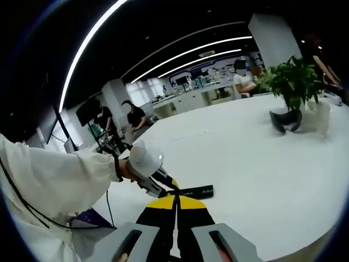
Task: Press the specified remote control buttons in sequence, fully releasing each button before pressing the next.
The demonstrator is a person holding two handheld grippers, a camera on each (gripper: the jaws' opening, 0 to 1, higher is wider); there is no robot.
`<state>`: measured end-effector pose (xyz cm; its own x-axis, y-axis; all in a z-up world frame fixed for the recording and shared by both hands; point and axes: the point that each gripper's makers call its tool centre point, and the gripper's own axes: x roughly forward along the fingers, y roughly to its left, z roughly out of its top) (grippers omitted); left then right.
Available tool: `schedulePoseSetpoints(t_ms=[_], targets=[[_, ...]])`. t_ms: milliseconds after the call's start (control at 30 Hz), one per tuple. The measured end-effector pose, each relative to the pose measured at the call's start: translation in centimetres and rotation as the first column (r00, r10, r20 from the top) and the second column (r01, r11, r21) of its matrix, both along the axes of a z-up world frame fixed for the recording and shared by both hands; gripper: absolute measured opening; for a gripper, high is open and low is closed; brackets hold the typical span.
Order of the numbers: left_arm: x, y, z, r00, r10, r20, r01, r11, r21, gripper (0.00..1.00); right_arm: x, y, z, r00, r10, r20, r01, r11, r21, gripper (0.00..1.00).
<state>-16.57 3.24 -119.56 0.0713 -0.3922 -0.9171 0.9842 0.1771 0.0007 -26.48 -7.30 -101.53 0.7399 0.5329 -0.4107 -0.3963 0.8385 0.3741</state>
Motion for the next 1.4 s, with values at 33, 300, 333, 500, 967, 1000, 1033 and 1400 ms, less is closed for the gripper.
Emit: schedulePoseSetpoints(t_ms=[33,300,333,500,967,1000,1033,1400], targets=[[-0.5,0.1,0.0,1.000,-0.003,0.001,0.003,1.000,0.002,0.22,0.0,0.0,-0.1,1.000,-0.003,-0.007,0.003,1.000,0.001,0.00],[-3.2,0.3,0.1,0.999,-0.032,-0.010,0.032,0.999,0.039,0.22,-1.7,1.8,-0.8,0.997,-0.002,-0.083,0.006,0.999,0.049,0.00],[-3.7,0.4,0.1,0.999,-0.036,-0.011,0.037,0.998,0.047,0.22,-2.2,2.3,-0.9,0.995,-0.001,-0.103,0.007,0.998,0.062,0.00],[-5.0,0.7,0.1,0.998,-0.062,-0.004,0.062,0.997,0.047,0.22,-3.7,4.0,-0.6,0.990,-0.005,-0.139,0.016,0.997,0.076,0.00],[-8.4,0.8,0.3,0.999,-0.048,-0.011,0.048,0.998,-0.045,0.22,-4.3,4.9,-1.5,0.987,-0.031,-0.155,0.032,0.999,0.002,0.00],[-8.7,0.8,0.3,0.999,-0.042,-0.014,0.041,0.998,-0.048,0.22,-4.1,4.7,-1.9,0.987,-0.033,-0.159,0.031,0.999,-0.015,0.00],[-9.0,0.8,0.3,0.999,-0.039,-0.018,0.038,0.998,-0.049,0.22,-4.0,4.5,-2.2,0.986,-0.038,-0.164,0.034,0.999,-0.029,0.00],[-11.6,0.4,0.2,0.998,-0.056,0.000,0.056,0.997,-0.053,0.22,-2.9,2.2,-7.1,0.947,-0.049,-0.319,0.020,0.995,-0.094,0.00]])
